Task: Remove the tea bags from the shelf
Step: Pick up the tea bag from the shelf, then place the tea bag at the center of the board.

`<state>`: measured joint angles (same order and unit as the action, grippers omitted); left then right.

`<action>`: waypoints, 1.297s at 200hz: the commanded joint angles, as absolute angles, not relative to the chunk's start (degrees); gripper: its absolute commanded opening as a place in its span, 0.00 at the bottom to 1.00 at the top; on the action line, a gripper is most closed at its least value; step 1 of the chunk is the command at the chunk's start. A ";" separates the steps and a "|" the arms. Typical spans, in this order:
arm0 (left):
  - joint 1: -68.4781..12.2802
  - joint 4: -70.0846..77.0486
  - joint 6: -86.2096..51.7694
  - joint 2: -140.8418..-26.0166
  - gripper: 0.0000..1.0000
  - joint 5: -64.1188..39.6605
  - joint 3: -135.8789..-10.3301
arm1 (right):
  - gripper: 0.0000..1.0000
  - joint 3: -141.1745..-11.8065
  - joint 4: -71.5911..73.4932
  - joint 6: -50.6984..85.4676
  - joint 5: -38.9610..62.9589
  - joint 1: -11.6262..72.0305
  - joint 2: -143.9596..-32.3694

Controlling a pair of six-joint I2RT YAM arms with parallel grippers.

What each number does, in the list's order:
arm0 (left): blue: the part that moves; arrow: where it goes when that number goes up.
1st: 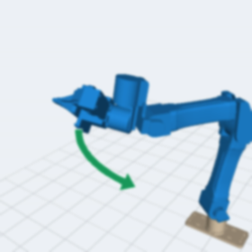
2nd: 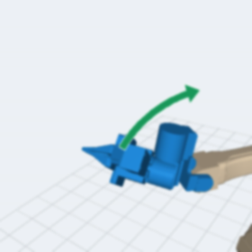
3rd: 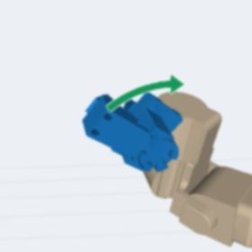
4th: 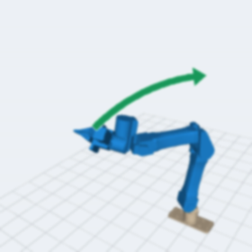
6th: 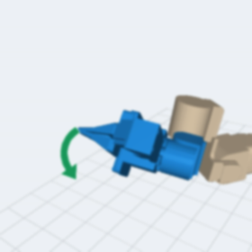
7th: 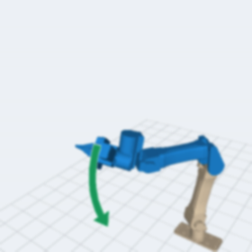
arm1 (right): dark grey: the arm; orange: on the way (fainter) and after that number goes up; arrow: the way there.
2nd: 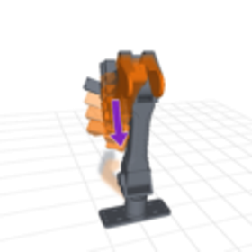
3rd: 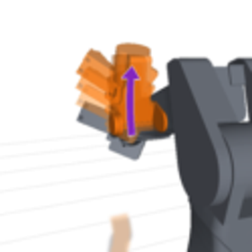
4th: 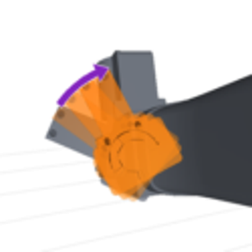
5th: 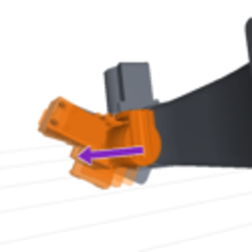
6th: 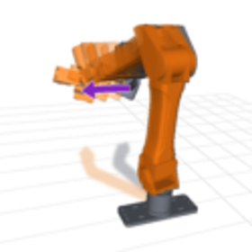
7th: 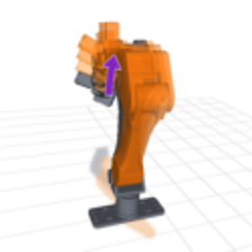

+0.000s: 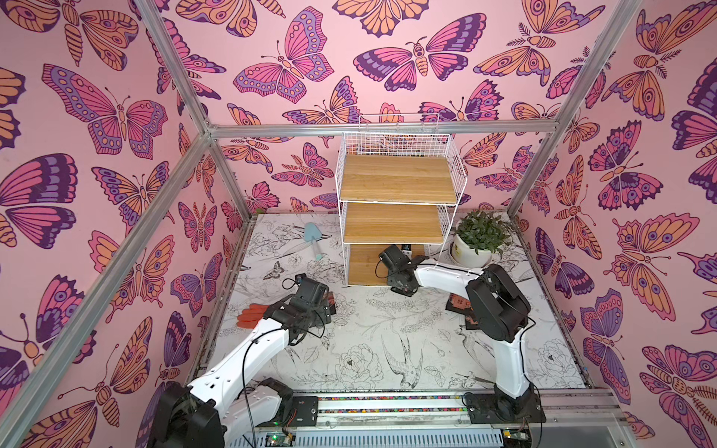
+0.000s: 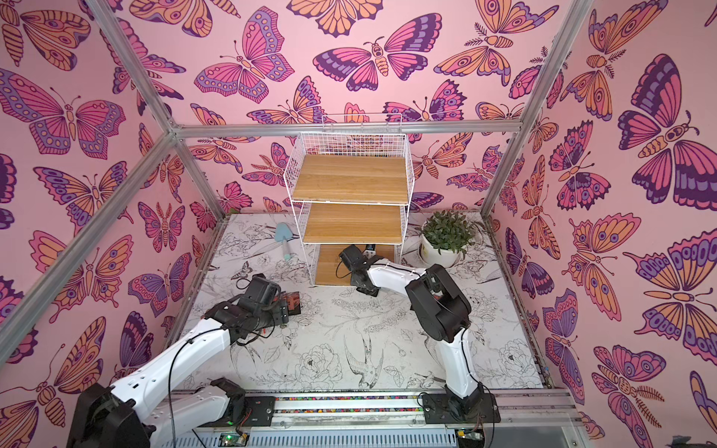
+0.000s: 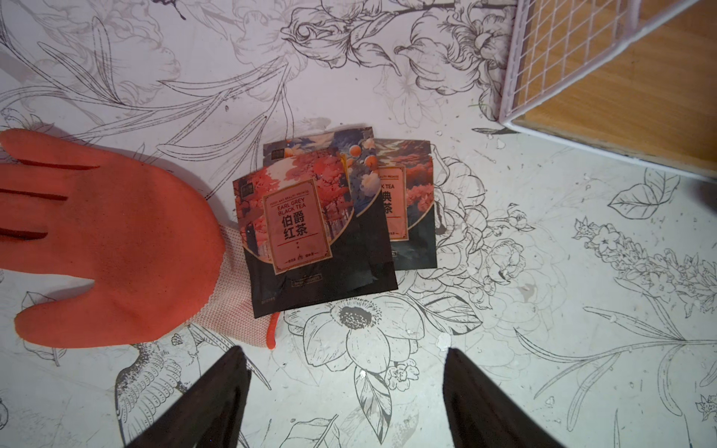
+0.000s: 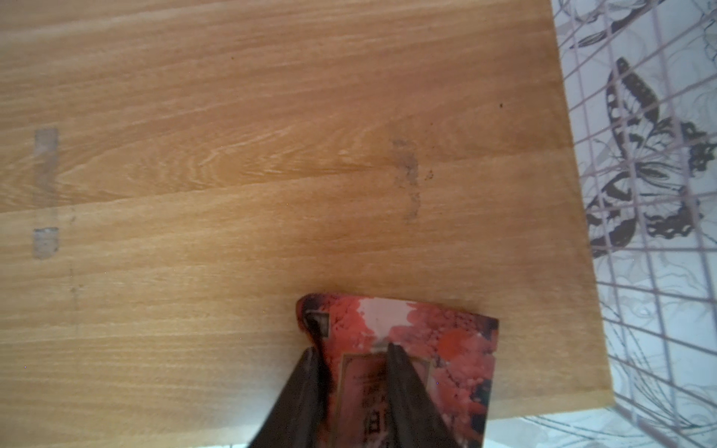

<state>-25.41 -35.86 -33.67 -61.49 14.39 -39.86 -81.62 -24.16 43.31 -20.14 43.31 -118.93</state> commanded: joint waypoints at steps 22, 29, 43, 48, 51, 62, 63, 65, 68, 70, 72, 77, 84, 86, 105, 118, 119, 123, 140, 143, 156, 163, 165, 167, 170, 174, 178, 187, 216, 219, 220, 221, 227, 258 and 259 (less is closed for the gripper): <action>-24.96 -36.67 -33.76 -60.60 0.82 15.65 -38.76 | 0.11 -78.93 -27.86 44.31 -7.48 42.41 -125.29; -25.01 -36.70 -33.75 -60.56 0.82 15.65 -38.71 | 0.07 -78.93 -27.78 44.14 -7.36 42.37 -125.04; -24.97 -36.74 -33.75 -60.35 0.82 15.78 -38.82 | 0.00 -78.75 -27.52 43.80 -7.33 42.43 -124.60; -24.97 -36.77 -33.79 -60.30 0.82 15.82 -38.80 | 0.00 -78.80 -27.58 43.54 -7.30 42.37 -124.41; -24.97 -36.74 -33.76 -60.29 0.82 15.82 -38.79 | 0.00 -78.87 -27.67 43.38 -7.23 42.38 -124.33; -25.03 -36.74 -33.67 -60.21 0.82 15.89 -38.90 | 0.00 -78.80 -27.71 42.90 -7.54 42.53 -123.51; -24.99 -36.76 -33.71 -60.21 0.82 15.90 -38.92 | 0.00 -78.78 -27.65 42.85 -7.50 42.58 -123.46; -25.01 -36.75 -33.67 -60.21 0.82 15.86 -38.97 | 0.00 -78.76 -27.68 42.75 -7.57 42.61 -123.33; -24.99 -36.83 -33.67 -60.23 0.82 15.89 -38.98 | 0.00 -78.67 -27.62 42.58 -7.56 42.69 -122.98; -25.01 -36.90 -33.62 -60.21 0.82 15.90 -39.05 | 0.00 -78.62 -27.56 42.42 -7.56 42.77 -122.79; -24.97 -36.91 -33.59 -60.21 0.82 15.91 -39.07 | 0.00 -78.52 -27.52 42.31 -7.67 42.80 -122.59; -24.98 -37.04 -33.57 -60.13 0.82 15.91 -39.16 | 0.00 -78.33 -27.44 42.05 -7.91 42.93 -122.11; -24.96 -37.11 -33.66 -60.04 0.82 15.91 -39.31 | 0.00 -78.02 -27.49 41.70 -8.20 43.15 -121.25; -25.00 -37.09 -33.59 -60.03 0.82 15.89 -39.32 | 0.00 -77.99 -27.50 41.63 -8.28 43.20 -121.14; -24.96 -37.30 -33.59 -59.82 0.82 15.91 -39.66 | 0.00 -76.84 -27.59 40.90 -9.65 43.98 -118.55; -24.96 -37.44 -33.49 -59.73 0.82 15.73 -39.81 | 0.00 -76.08 -27.95 40.36 -10.79 44.68 -116.97; -25.01 -37.53 -33.49 -59.70 0.82 15.73 -39.81 | 0.00 -76.05 -28.04 40.35 -10.84 44.71 -116.84; -24.96 -37.53 -33.49 -59.53 0.82 15.64 -39.83 | 0.00 -75.78 -28.19 40.28 -11.10 44.91 -116.36; -24.96 -37.75 -33.40 -59.08 0.82 15.35 -40.00 | 0.00 -74.91 -29.06 39.91 -11.39 45.95 -114.21; -24.96 -37.73 -33.38 -58.92 0.82 15.26 -40.00 | 0.00 -74.71 -29.19 39.91 -11.57 46.03 -113.94; -24.96 -37.75 -33.38 -58.23 0.82 15.03 -39.94 | 0.00 -73.55 -29.34 39.75 -12.33 47.16 -112.04; -24.96 -37.79 -33.35 -57.83 0.82 14.94 -39.98 | 0.00 -72.55 -28.96 39.73 -12.47 47.73 -110.83; -24.96 -37.79 -33.39 -57.72 0.82 14.94 -39.97 | 0.00 -72.30 -28.88 39.77 -12.52 47.79 -110.50; -24.96 -37.82 -33.33 -57.67 0.82 14.94 -39.92 | 0.00 -72.13 -28.84 39.76 -12.58 47.96 -110.18; -25.02 -37.88 -33.31 -57.46 0.82 14.93 -39.92 | 0.00 -71.76 -28.83 39.76 -12.72 48.26 -109.59; -25.01 -37.93 -33.33 -57.28 0.82 14.86 -39.94 | 0.00 -71.41 -28.90 39.75 -12.85 48.53 -108.87; -24.97 -38.03 -33.37 -57.12 0.82 14.75 -40.06 | 0.00 -71.10 -29.04 39.66 -12.95 48.82 -108.19; -24.96 -38.30 -33.31 -56.77 0.82 14.68 -40.31 | 0.00 -70.45 -29.58 39.73 -13.43 49.43 -106.43; -25.01 -39.44 -33.03 -56.18 0.82 14.85 -41.27 | 0.00 -67.61 -33.41 38.86 -14.93 50.91 -98.48; -25.01 -39.50 -32.97 -56.16 0.82 14.94 -41.38 | 0.00 -67.14 -33.88 38.77 -15.13 50.89 -97.40; -24.99 -39.53 -32.96 -56.16 0.82 14.94 -41.43 | 0.00 -67.01 -34.17 38.77 -15.21 50.89 -97.08; -24.97 -39.50 -32.92 -56.21 0.82 14.90 -41.46 | 0.00 -66.95 -34.40 38.72 -15.30 50.89 -96.75; -24.97 -39.58 -32.89 -56.19 0.82 14.96 -41.64 | 0.00 -65.83 -35.42 38.47 -15.90 50.90 -94.42; -24.97 -39.55 -32.70 -56.08 0.82 14.74 -42.02 | 0.00 -60.75 -45.14 38.16 -19.77 48.93 -83.23; -25.01 -39.55 -32.70 -56.08 0.82 14.75 -42.02 | 0.00 -60.48 -45.38 38.20 -19.86 48.77 -83.01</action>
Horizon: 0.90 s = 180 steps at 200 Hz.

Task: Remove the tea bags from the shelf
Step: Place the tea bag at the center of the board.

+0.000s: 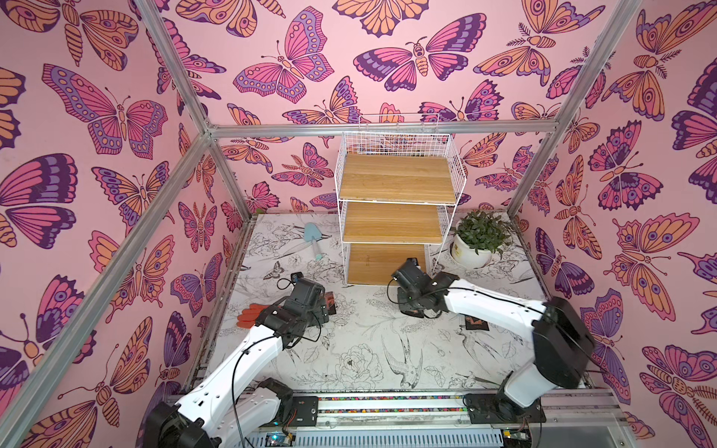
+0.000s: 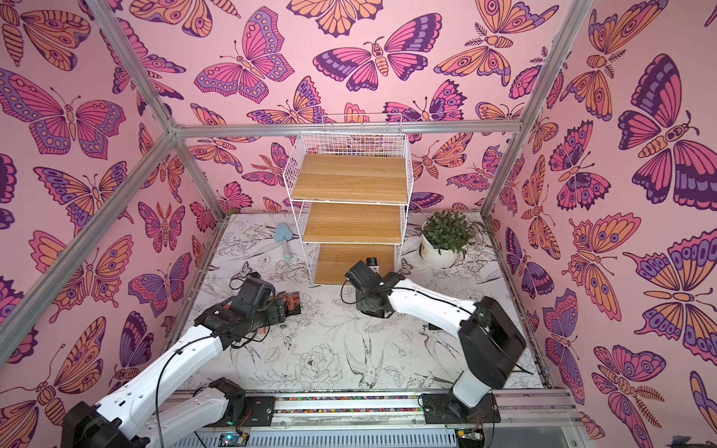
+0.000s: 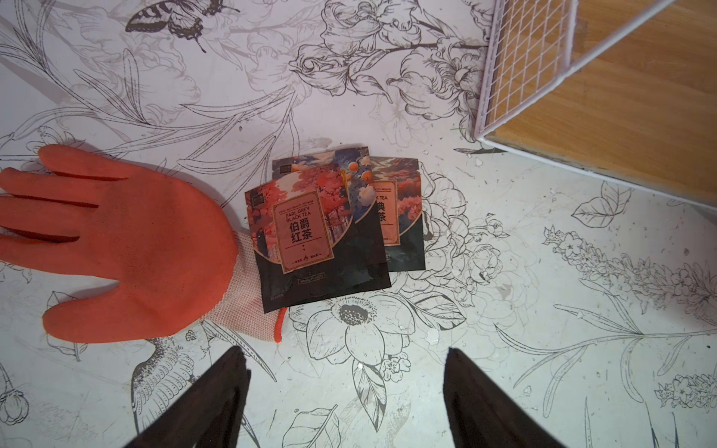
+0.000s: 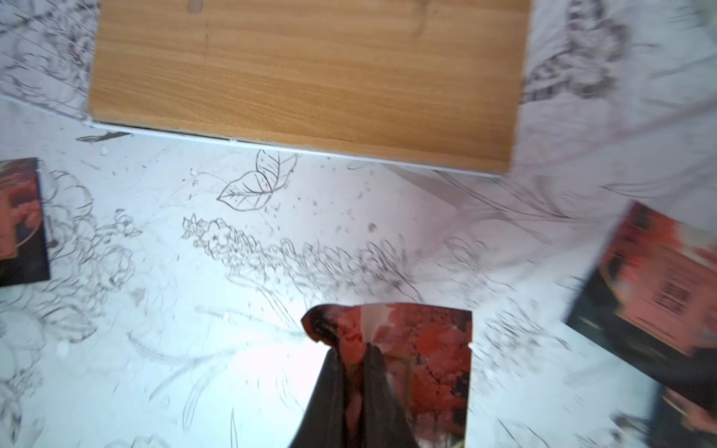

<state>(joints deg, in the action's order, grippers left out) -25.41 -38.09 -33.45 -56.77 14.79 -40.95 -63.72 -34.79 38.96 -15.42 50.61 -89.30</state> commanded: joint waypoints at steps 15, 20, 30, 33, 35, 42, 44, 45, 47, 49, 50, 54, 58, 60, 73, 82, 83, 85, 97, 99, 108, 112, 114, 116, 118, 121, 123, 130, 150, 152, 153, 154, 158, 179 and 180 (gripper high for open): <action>-24.98 -39.55 -32.74 -56.08 0.82 14.60 -42.10 | 0.00 -56.21 -47.01 38.32 -20.37 45.59 -79.26; -25.01 -39.59 -32.71 -56.15 0.82 14.59 -42.06 | 0.00 -54.57 -46.83 38.28 -20.03 44.03 -78.02; -24.96 -39.47 -32.70 -56.26 0.82 14.54 -42.10 | 0.00 -51.89 -46.38 37.66 -18.87 40.19 -76.35; -25.03 -39.50 -32.64 -56.33 0.82 14.54 -42.10 | 0.00 -51.27 -46.28 37.36 -18.62 38.98 -76.03; -24.98 -39.54 -32.68 -56.34 0.82 14.53 -42.10 | 0.00 -50.96 -46.20 37.14 -18.54 38.20 -75.90; -24.96 -39.55 -32.55 -56.36 0.82 14.43 -42.13 | 0.00 -49.76 -45.71 36.28 -18.47 35.72 -75.46; -24.96 -39.53 -32.53 -56.36 0.82 14.42 -42.17 | 0.00 -49.44 -45.51 35.99 -18.39 34.97 -75.42; -25.00 -39.54 -32.52 -56.35 0.82 14.42 -42.14 | 0.00 -49.29 -45.39 35.84 -18.38 34.62 -75.46; -24.97 -39.55 -32.56 -56.39 0.82 14.41 -42.15 | 0.00 -49.02 -45.18 35.61 -18.26 33.95 -75.49; -24.96 -39.55 -32.55 -56.42 0.82 14.46 -42.16 | 0.00 -48.79 -44.89 35.29 -18.10 33.29 -75.50; -25.01 -39.55 -32.54 -56.42 0.82 14.44 -42.22 | 0.00 -48.70 -44.73 35.14 -18.06 32.91 -75.54; -24.97 -39.57 -32.52 -56.43 0.82 14.42 -42.24 | 0.00 -48.22 -44.08 34.45 -17.82 31.63 -75.77; -25.03 -39.55 -32.60 -56.43 0.82 14.48 -42.23 | 0.00 -47.93 -43.21 33.83 -17.61 30.36 -76.11; -25.00 -39.55 -32.54 -56.43 0.82 14.50 -42.26 | 0.00 -47.71 -42.75 33.48 -17.50 30.00 -76.33; -24.96 -39.54 -32.44 -56.63 0.82 14.75 -42.34 | 0.00 -47.37 -40.61 31.62 -16.43 26.36 -78.62; -24.96 -39.54 -32.35 -56.84 0.82 14.69 -42.55 | 0.00 -47.50 -39.24 30.58 -15.59 24.62 -80.41; -24.96 -39.54 -32.39 -56.85 0.82 14.73 -42.55 | 0.00 -47.53 -39.13 30.49 -15.53 24.44 -80.59; -24.96 -39.55 -32.40 -56.99 0.82 14.69 -42.61 | 0.00 -47.54 -38.81 30.30 -15.48 24.08 -80.95; -24.97 -39.54 -32.39 -57.20 0.82 14.59 -42.72 | 0.00 -47.54 -36.75 29.44 -14.65 22.67 -82.71; -24.96 -39.50 -32.40 -57.26 0.82 14.59 -42.78 | 0.00 -47.55 -36.39 29.31 -14.43 22.48 -82.99; -24.97 -39.50 -32.49 -57.37 0.83 14.74 -42.78 | 0.02 -48.06 -35.61 28.89 -14.19 21.75 -84.18; -25.01 -39.46 -32.48 -57.44 0.83 14.84 -42.79 | 0.03 -48.38 -35.42 28.72 -14.25 21.55 -84.71; -24.97 -39.51 -32.47 -57.54 0.83 14.85 -42.80 | 0.04 -48.59 -35.35 28.67 -14.42 21.47 -84.92; -24.96 -39.45 -32.44 -57.60 0.83 14.90 -42.80 | 0.05 -48.71 -35.29 28.52 -14.55 21.45 -85.19; -24.96 -39.39 -32.54 -57.69 0.83 14.97 -42.74 | 0.06 -48.87 -35.21 28.42 -14.80 21.38 -85.46; -24.96 -39.43 -32.56 -57.80 0.83 14.96 -42.84 | 0.08 -49.13 -35.10 28.47 -14.96 21.33 -85.71; -24.96 -39.43 -32.53 -57.89 0.83 14.95 -42.81 | 0.09 -49.28 -35.10 28.47 -14.90 21.15 -86.05; -24.96 -39.31 -32.53 -58.21 0.83 14.90 -42.83 | 0.17 -49.79 -34.84 28.24 -14.56 20.77 -86.89; -24.96 -39.19 -32.45 -59.01 0.83 14.90 -43.00 | 0.32 -51.18 -35.86 28.45 -14.90 20.63 -87.69; -25.01 -39.22 -32.44 -58.98 0.83 14.93 -43.05 | 0.34 -51.27 -35.99 28.54 -15.00 20.58 -87.56; -24.98 -39.17 -32.43 -58.98 0.83 14.94 -43.06 | 0.35 -51.30 -36.01 28.55 -15.10 20.62 -87.46; -24.97 -39.23 -32.48 -59.02 0.83 14.94 -43.02 | 0.35 -51.31 -36.07 28.65 -15.15 20.64 -87.41; -24.96 -39.15 -32.43 -58.94 0.84 15.02 -43.01 | 0.38 -51.29 -36.23 28.78 -15.28 20.62 -86.97; -24.96 -39.13 -32.43 -58.63 0.86 15.69 -42.84 | 0.48 -51.40 -37.84 28.98 -16.08 20.57 -83.68; -24.96 -39.17 -32.39 -58.63 0.86 15.72 -42.82 | 0.48 -51.41 -37.91 28.95 -16.08 20.61 -83.50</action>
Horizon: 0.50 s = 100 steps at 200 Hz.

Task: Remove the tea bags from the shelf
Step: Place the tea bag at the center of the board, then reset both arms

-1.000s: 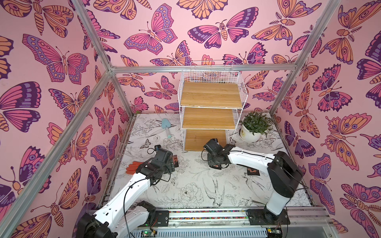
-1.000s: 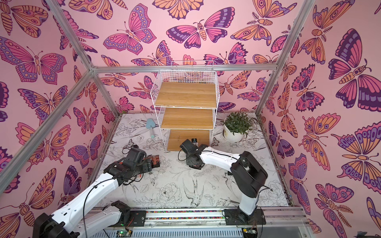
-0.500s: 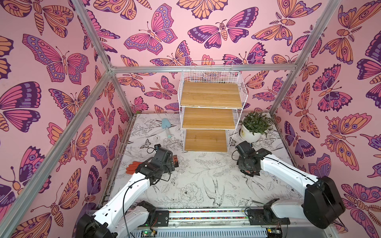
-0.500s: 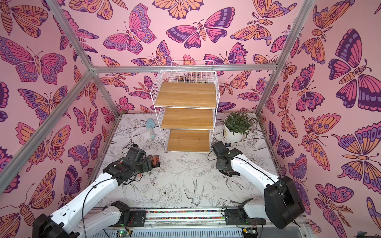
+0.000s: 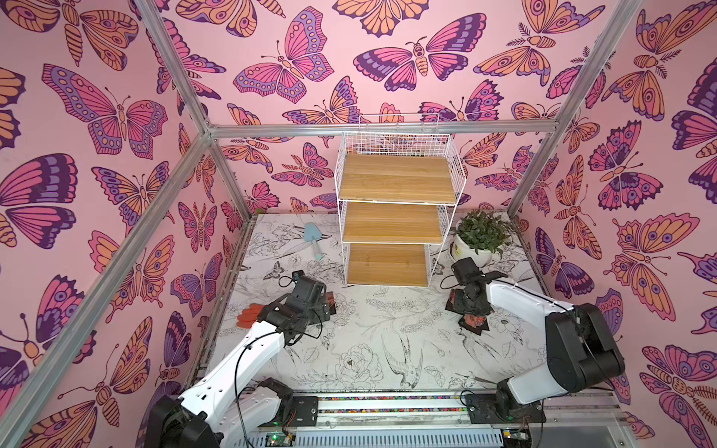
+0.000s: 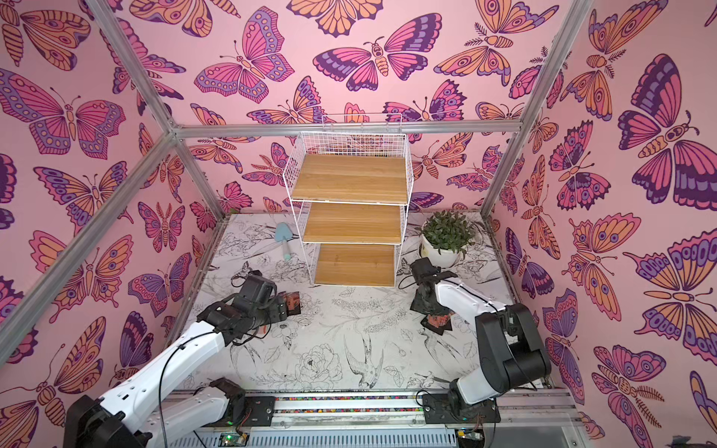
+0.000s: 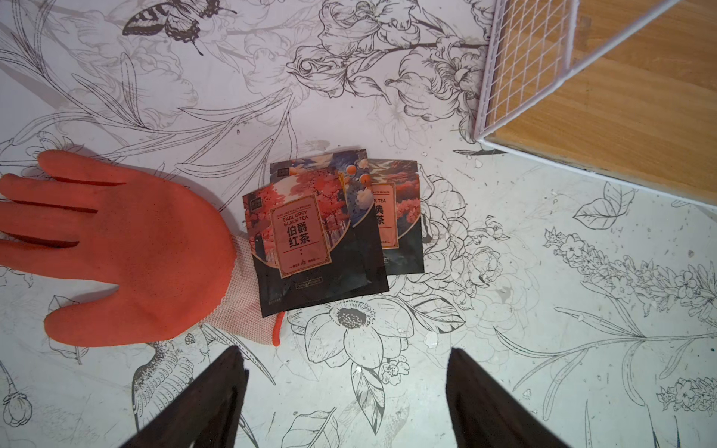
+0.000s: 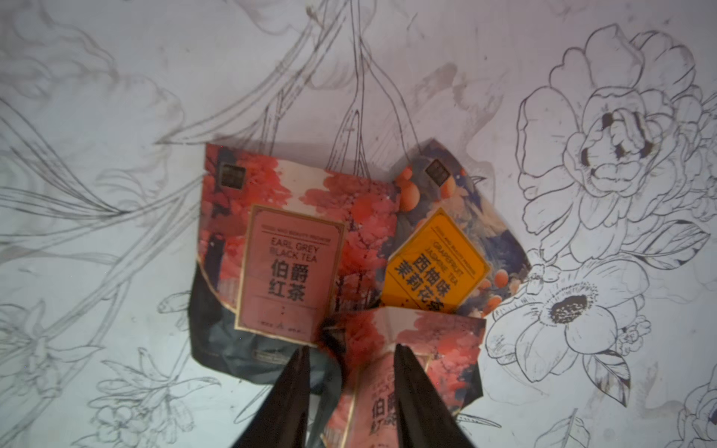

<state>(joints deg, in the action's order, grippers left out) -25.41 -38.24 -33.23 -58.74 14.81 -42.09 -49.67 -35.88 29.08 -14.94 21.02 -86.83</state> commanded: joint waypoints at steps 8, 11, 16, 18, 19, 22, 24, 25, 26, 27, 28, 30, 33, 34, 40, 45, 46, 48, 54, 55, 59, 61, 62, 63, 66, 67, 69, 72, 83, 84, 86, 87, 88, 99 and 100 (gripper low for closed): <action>-24.97 -39.09 -32.25 -58.71 0.87 16.01 -42.85 | 0.53 -51.67 -38.92 28.75 -16.37 20.65 -81.66; -24.98 -39.03 -32.11 -58.78 0.88 16.14 -42.89 | 0.55 -51.72 -39.15 28.54 -16.56 20.58 -80.86; -24.96 -39.01 -32.00 -58.85 0.90 16.73 -42.96 | 0.58 -51.73 -39.49 28.27 -16.91 20.63 -79.31; -24.96 -39.00 -31.99 -58.83 0.92 16.99 -43.04 | 0.59 -51.69 -39.62 28.18 -17.24 20.65 -78.65; -24.96 -38.97 -31.99 -58.86 0.94 17.11 -43.01 | 0.60 -51.64 -39.63 28.11 -17.32 20.65 -78.26; -24.96 -39.01 -32.04 -58.88 0.99 17.60 -43.14 | 0.62 -51.57 -39.73 27.99 -17.89 20.64 -77.15; -24.92 -38.91 -32.00 -58.97 1.00 17.87 -43.08 | 0.63 -51.48 -39.79 27.92 -18.34 20.67 -76.37; -24.90 -38.92 -32.00 -58.97 1.00 18.03 -43.12 | 0.64 -51.45 -39.80 27.84 -18.53 20.71 -75.94; -24.88 -38.88 -31.99 -58.97 1.00 18.16 -43.18 | 0.65 -51.39 -39.81 27.81 -18.76 20.73 -75.50; -24.88 -38.82 -31.95 -58.97 1.00 18.39 -43.21 | 0.65 -51.36 -39.77 27.79 -18.96 20.69 -75.10; -24.88 -38.79 -31.93 -59.06 1.00 18.60 -43.23 | 0.66 -51.30 -39.79 27.78 -19.15 20.67 -74.68; -24.87 -38.72 -31.91 -59.11 1.00 18.98 -43.22 | 0.68 -51.19 -39.81 27.64 -19.66 20.68 -74.15; -24.72 -38.50 -31.75 -59.13 1.00 19.68 -43.29 | 0.70 -51.01 -39.68 27.46 -20.43 20.72 -72.55; -24.66 -38.50 -31.74 -59.19 1.00 19.86 -43.31 | 0.70 -50.95 -39.62 27.35 -20.54 20.69 -72.05; -24.28 -38.12 -31.68 -59.32 1.00 21.23 -43.42 | 0.76 -50.26 -38.89 26.82 -22.41 20.72 -69.20; -23.81 -37.44 -31.64 -59.53 1.00 22.58 -43.50 | 0.87 -49.58 -38.06 26.39 -23.85 20.66 -66.78; -23.73 -37.13 -31.55 -59.56 1.00 22.58 -43.46 | 0.90 -49.40 -37.79 26.33 -24.14 20.70 -66.30; -23.49 -36.89 -31.55 -59.63 1.00 23.55 -43.47 | 0.96 -49.04 -37.35 26.05 -24.73 20.73 -65.33; -22.84 -35.19 -31.39 -59.83 1.00 25.23 -43.16 | 0.99 -47.96 -35.66 25.44 -26.37 20.66 -62.51; -22.76 -35.19 -31.38 -59.84 1.00 26.00 -43.07 | 0.99 -47.75 -35.41 25.33 -26.67 20.70 -62.01; -22.20 -33.80 -31.46 -59.92 1.00 27.40 -42.69 | 0.99 -46.90 -34.17 24.87 -27.84 20.66 -60.16; -21.94 -32.47 -31.44 -59.98 1.00 27.72 -42.38 | 0.99 -46.42 -33.46 24.61 -28.32 20.65 -59.27; -21.78 -32.10 -31.37 -60.00 1.00 28.01 -42.24 | 0.99 -46.19 -33.08 24.52 -28.75 20.65 -58.86; -21.66 -32.10 -31.33 -60.02 1.00 28.51 -42.17 | 0.99 -45.95 -32.62 24.39 -29.10 20.70 -58.39; -21.20 -29.93 -31.17 -60.09 1.00 29.08 -41.62 | 0.99 -45.11 -31.39 24.03 -30.13 20.74 -57.04; -21.06 -29.93 -31.10 -60.11 1.00 29.48 -41.51 | 0.99 -44.79 -30.86 23.93 -30.49 20.70 -56.60; -20.78 -28.14 -30.93 -60.11 1.00 29.73 -41.14 | 0.99 -44.11 -29.80 23.65 -31.31 20.66 -55.70; -20.33 -26.17 -30.48 -60.12 1.00 30.13 -40.53 | 0.99 -42.96 -28.33 23.08 -32.32 20.67 -54.40; -19.01 -15.81 -26.04 -60.20 1.00 29.00 -37.58 | 0.99 -37.53 -19.16 20.01 -35.06 20.64 -49.51; -18.91 -14.63 -25.54 -60.25 1.00 28.69 -37.25 | 0.99 -36.87 -18.19 19.67 -35.20 20.69 -49.10; -18.86 -12.51 -24.29 -60.44 1.00 28.09 -36.60 | 0.99 -36.07 -16.28 18.94 -35.54 20.64 -48.31; -18.79 -11.05 -23.75 -60.45 1.00 27.80 -36.23 | 0.99 -35.17 -15.17 18.57 -35.74 20.60 -47.93; -18.75 -9.79 -23.21 -60.46 1.00 27.57 -35.91 | 0.99 -34.37 -14.00 18.20 -35.89 20.59 -47.56; -18.74 0.98 -17.10 -61.48 1.00 27.14 -33.04 | 0.99 -26.07 -0.28 13.59 -38.69 20.58 -44.80; -18.73 1.68 -16.68 -61.59 1.00 27.32 -32.91 | 0.99 -25.30 1.00 13.17 -38.90 20.58 -44.59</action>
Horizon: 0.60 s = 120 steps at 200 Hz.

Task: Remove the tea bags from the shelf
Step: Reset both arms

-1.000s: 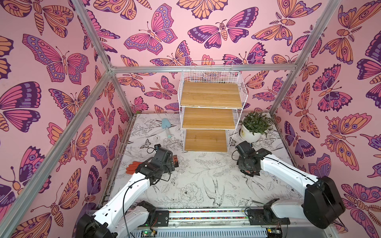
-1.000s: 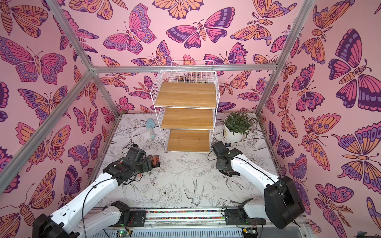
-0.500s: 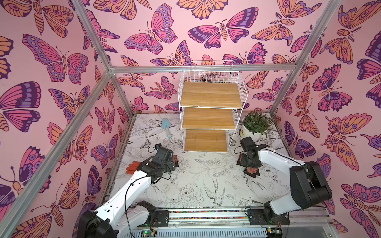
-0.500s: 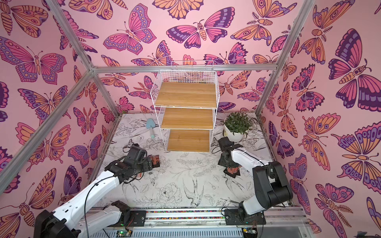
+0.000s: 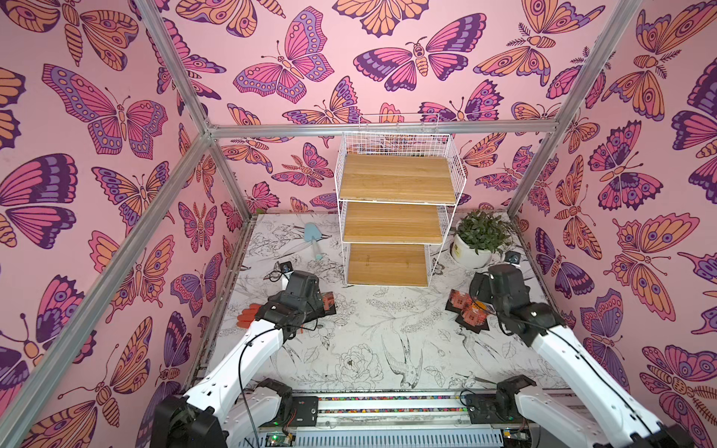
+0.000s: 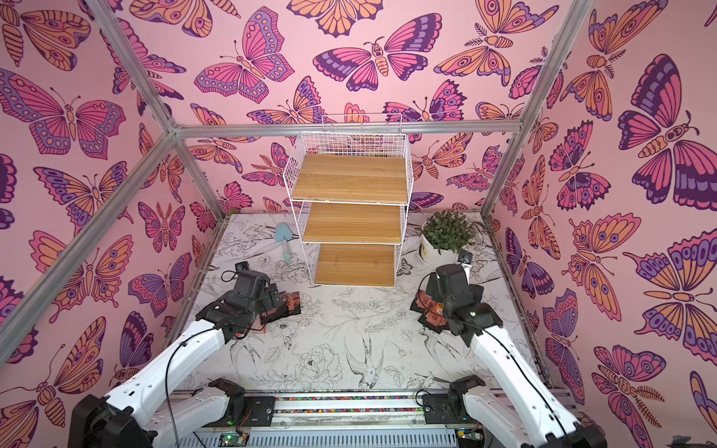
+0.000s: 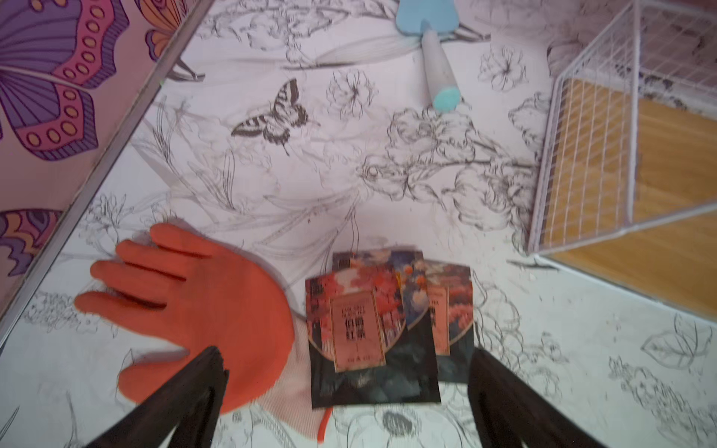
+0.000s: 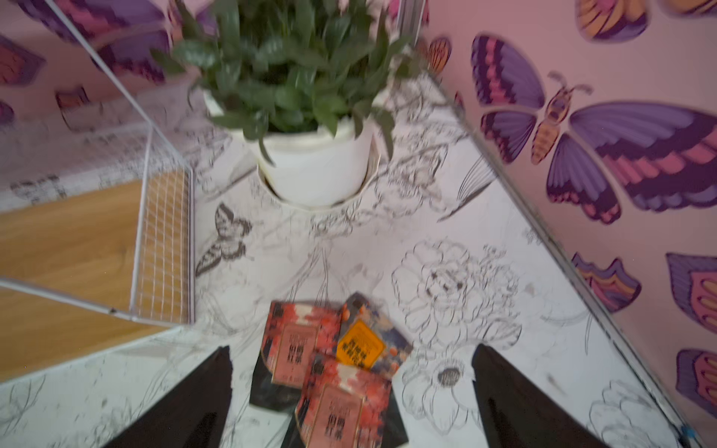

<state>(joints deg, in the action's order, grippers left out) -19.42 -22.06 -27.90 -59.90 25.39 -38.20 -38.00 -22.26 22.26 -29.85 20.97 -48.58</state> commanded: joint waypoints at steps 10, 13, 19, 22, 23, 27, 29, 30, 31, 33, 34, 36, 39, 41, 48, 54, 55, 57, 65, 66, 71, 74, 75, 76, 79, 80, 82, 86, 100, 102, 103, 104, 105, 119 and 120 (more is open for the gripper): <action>-18.72 7.14 -10.84 -62.83 1.00 29.17 -32.03 | 0.99 -19.03 12.43 7.95 -40.27 20.48 -43.62; -18.72 8.40 -9.12 -63.37 1.00 30.04 -31.92 | 0.99 -17.99 14.14 6.59 -40.75 20.48 -43.55; -18.72 9.94 -5.93 -64.65 1.00 32.15 -31.88 | 0.99 -17.34 14.76 6.06 -42.59 20.39 -43.83; -18.67 10.83 -4.86 -65.21 1.00 33.47 -31.86 | 0.99 -17.38 14.58 6.39 -43.78 20.14 -44.12; -18.65 11.13 -4.50 -65.48 1.00 33.83 -31.84 | 0.99 -17.39 14.50 6.49 -44.04 20.00 -44.21; -18.51 12.56 -3.17 -66.46 1.00 35.52 -31.74 | 0.99 -17.48 14.16 6.79 -44.31 19.33 -44.71; -18.38 13.49 -2.66 -66.91 1.00 36.15 -31.62 | 0.99 -17.58 14.04 6.88 -44.08 18.98 -44.97; -18.33 13.86 -2.25 -67.25 1.00 36.49 -31.59 | 0.99 -17.62 13.96 6.91 -44.01 18.76 -45.12; -18.31 14.18 -1.87 -67.55 1.00 36.83 -31.57 | 0.99 -17.60 13.88 6.97 -43.76 18.57 -45.23; -18.22 14.88 -1.28 -68.00 1.00 37.40 -31.49 | 0.99 -17.58 13.75 7.02 -43.31 18.15 -45.50; -18.21 15.34 -0.95 -68.00 1.00 37.86 -31.48 | 0.99 -17.58 13.73 7.11 -43.05 17.87 -45.69; -18.15 15.67 -0.13 -68.78 1.00 38.53 -31.47 | 0.99 -17.53 13.72 7.36 -42.78 17.32 -45.96; -18.11 16.37 1.02 -69.54 1.00 39.68 -31.47 | 0.99 -17.51 13.79 7.90 -42.18 16.59 -46.42; -18.11 16.97 1.66 -69.92 1.00 40.33 -31.42 | 0.99 -17.38 13.93 8.37 -41.84 16.14 -46.76; -17.98 19.07 3.92 -71.46 1.00 42.50 -30.96 | 0.99 -17.05 15.02 9.70 -40.48 14.47 -47.90; -17.74 21.91 5.05 -72.30 1.00 43.53 -29.92 | 0.99 -16.74 15.94 10.59 -38.75 13.11 -49.12; -17.70 22.38 5.16 -72.32 1.00 43.56 -29.68 | 0.99 -16.76 16.15 10.70 -38.49 12.88 -49.30; -17.54 23.75 5.31 -73.38 1.00 43.54 -29.24 | 0.99 -16.67 16.49 11.07 -38.23 12.49 -49.63; -16.81 29.28 5.84 -75.69 1.00 42.14 -26.36 | 0.99 -16.44 17.93 11.70 -37.21 11.45 -51.40; -16.71 29.93 5.95 -75.90 1.00 41.86 -25.97 | 0.99 -16.44 18.24 11.70 -37.06 11.31 -51.72; -16.05 33.81 6.34 -76.95 1.00 39.85 -23.88 | 0.99 -16.49 19.18 11.36 -36.53 10.87 -52.93; -15.74 36.83 6.48 -77.57 1.00 38.47 -22.64 | 0.99 -16.52 19.60 11.03 -36.40 10.63 -53.68; -15.47 37.67 6.45 -77.81 1.00 38.04 -22.22 | 0.99 -16.52 19.86 10.97 -36.35 10.59 -53.91; -15.29 38.92 6.43 -78.02 1.00 37.65 -21.61 | 0.99 -16.52 20.17 10.80 -36.33 10.57 -54.16; -14.74 42.36 6.22 -78.93 1.00 36.35 -20.41 | 0.99 -16.41 21.10 10.28 -36.37 10.45 -54.96; -14.49 43.81 6.67 -79.28 1.00 35.80 -19.96 | 0.99 -16.34 21.45 10.15 -36.42 10.41 -55.25; -14.24 46.75 7.40 -79.83 1.00 35.05 -19.56 | 0.99 -16.24 22.65 9.88 -36.55 10.32 -55.78; -14.28 50.16 7.88 -80.58 1.00 35.26 -19.43 | 0.99 -15.90 24.73 9.28 -36.56 10.14 -56.94; -12.09 56.11 5.56 -82.84 1.00 31.79 -17.17 | 0.99 -13.66 33.77 8.08 -35.11 8.89 -61.09; -11.53 55.82 4.66 -83.05 1.00 30.95 -17.15 | 0.99 -13.39 35.65 7.87 -34.73 8.77 -61.90; -11.17 55.68 4.48 -83.10 1.00 30.07 -17.14 | 0.99 -13.29 36.37 7.80 -34.59 8.60 -62.33; -10.90 55.40 4.40 -83.25 1.00 29.05 -17.18 | 0.99 -13.24 36.95 7.77 -34.52 8.52 -62.63; -10.55 54.90 4.26 -83.37 1.00 28.06 -17.25 | 0.99 -13.21 37.46 7.66 -34.49 8.44 -63.00; -4.84 53.14 0.30 -85.91 1.00 17.27 -18.26 | 0.99 -13.98 40.32 7.06 -33.49 8.07 -65.96; -4.53 52.63 0.06 -85.98 1.00 16.94 -18.27 | 0.99 -13.97 40.73 7.04 -33.40 7.90 -66.21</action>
<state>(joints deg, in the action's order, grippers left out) -10.98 42.19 3.68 -83.77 30.50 -17.54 -14.52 27.44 9.13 -36.23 9.23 -62.06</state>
